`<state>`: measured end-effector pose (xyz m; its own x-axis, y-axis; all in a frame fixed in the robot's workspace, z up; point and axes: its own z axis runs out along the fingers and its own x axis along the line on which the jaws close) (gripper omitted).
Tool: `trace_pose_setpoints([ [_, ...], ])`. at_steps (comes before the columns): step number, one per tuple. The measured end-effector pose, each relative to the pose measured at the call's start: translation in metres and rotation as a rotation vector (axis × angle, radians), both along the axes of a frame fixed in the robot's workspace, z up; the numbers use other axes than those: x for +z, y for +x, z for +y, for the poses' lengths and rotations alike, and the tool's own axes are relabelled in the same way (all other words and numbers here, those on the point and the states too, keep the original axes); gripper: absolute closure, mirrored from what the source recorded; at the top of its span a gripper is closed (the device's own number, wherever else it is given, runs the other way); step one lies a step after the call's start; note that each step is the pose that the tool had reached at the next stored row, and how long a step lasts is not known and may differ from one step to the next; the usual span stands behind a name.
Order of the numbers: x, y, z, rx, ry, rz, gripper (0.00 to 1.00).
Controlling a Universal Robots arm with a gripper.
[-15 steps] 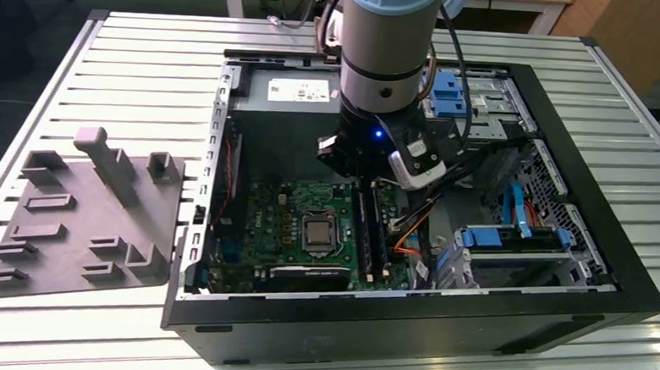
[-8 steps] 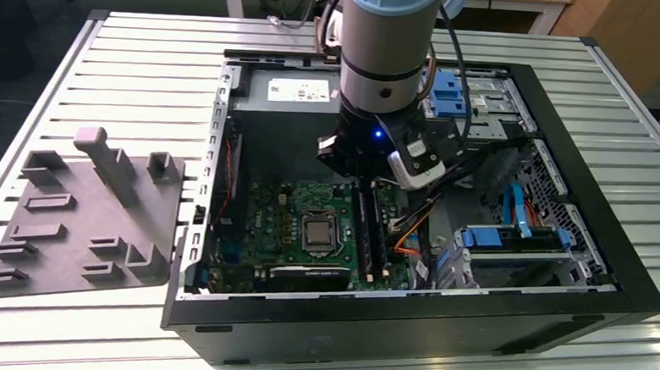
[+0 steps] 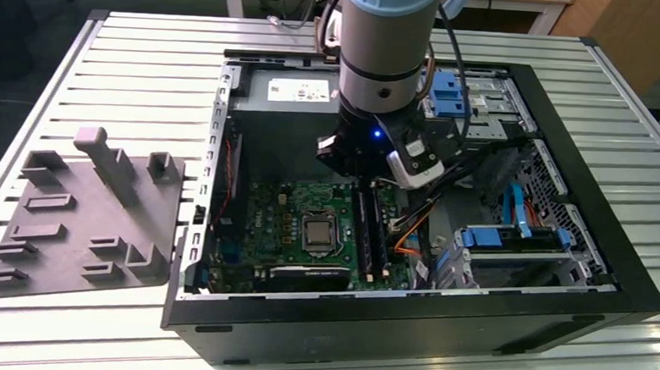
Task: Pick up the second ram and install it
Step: 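Press down the second ram until it locks into place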
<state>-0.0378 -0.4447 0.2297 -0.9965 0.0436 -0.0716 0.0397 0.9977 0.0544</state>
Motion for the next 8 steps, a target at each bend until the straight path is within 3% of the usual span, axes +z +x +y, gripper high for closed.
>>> trace_pose_setpoints([
  [8,-0.0024,-0.0004,0.0010,0.000,0.0003,-0.0002,0.89],
])
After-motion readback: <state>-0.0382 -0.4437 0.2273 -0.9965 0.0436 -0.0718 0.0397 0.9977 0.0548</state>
